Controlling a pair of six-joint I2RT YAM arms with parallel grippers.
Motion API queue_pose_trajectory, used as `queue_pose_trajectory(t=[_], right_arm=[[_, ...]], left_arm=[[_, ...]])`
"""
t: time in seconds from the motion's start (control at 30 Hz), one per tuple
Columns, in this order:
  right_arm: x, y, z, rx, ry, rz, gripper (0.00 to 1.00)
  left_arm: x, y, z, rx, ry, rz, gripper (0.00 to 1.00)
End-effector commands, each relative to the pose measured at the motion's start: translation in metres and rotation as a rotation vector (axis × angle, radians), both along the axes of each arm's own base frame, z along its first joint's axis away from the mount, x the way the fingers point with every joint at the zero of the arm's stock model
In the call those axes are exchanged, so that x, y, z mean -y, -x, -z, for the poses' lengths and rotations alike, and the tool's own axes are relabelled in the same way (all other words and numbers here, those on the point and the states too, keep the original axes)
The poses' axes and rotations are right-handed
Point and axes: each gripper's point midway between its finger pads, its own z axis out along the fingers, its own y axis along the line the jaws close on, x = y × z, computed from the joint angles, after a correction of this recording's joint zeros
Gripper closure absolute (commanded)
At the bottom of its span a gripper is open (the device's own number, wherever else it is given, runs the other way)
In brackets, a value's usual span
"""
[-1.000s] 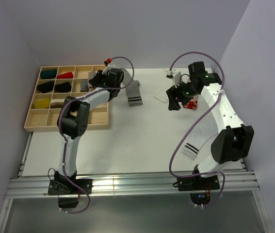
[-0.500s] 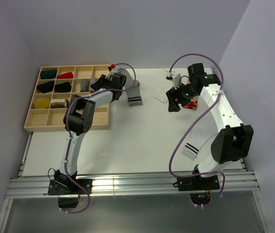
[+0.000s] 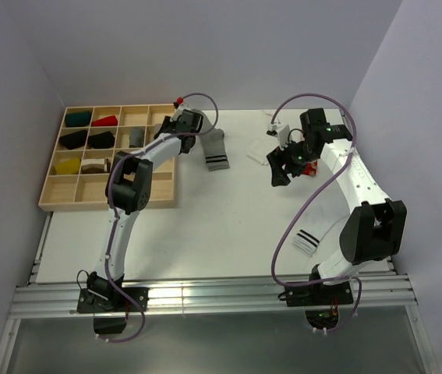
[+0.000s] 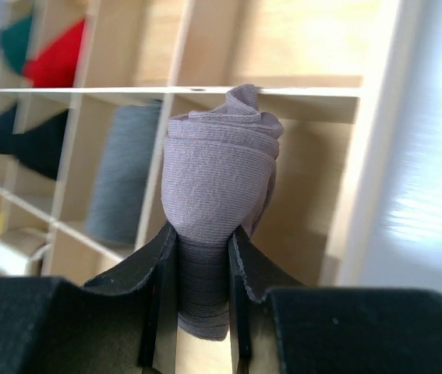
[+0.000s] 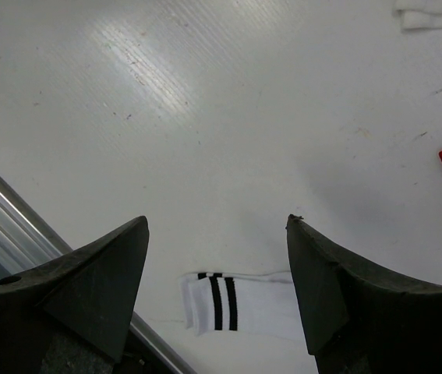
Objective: Roll the socks
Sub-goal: Place the sock in the storage box.
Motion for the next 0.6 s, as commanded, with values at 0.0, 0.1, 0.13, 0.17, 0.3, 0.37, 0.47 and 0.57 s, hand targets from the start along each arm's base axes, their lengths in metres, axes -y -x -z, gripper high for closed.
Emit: queue_pose_trajectory(t=[0.0, 0.1, 0.13, 0.17, 0.3, 0.37, 0.47, 0.57], right_arm=[[0.003, -0.001, -0.013, 0.071, 0.0, 0.002, 0.21], [0.003, -0.001, -0.013, 0.07, -0.001, 0.004, 0.21], [0.003, 0.0, -0.013, 0.068, 0.0, 0.002, 0.21], [0.003, 0.0, -0.013, 0.069, 0.0, 0.002, 0.21], [0.004, 0.0, -0.013, 0.071, 0.001, 0.006, 0.21], [0.004, -0.001, -0.013, 0.071, 0.002, 0.009, 0.22], [0.004, -0.002, -0.011, 0.067, 0.006, 0.014, 0.21], [0.004, -0.002, -0.01, 0.064, 0.006, 0.015, 0.21]], left_arm=[[0.018, -0.002, 0.033, -0.067, 0.172, 0.046, 1.0], [0.022, 0.0, 0.044, -0.103, 0.216, 0.064, 1.0], [0.022, 0.003, 0.048, -0.121, 0.226, 0.065, 1.0], [0.023, 0.003, 0.049, -0.125, 0.243, 0.067, 1.0], [0.025, 0.006, 0.056, -0.161, 0.336, 0.084, 1.0], [0.033, 0.009, 0.058, -0.183, 0.402, 0.111, 1.0], [0.04, 0.013, 0.059, -0.216, 0.521, 0.143, 1.0], [0.039, 0.016, 0.057, -0.242, 0.629, 0.162, 1.0]])
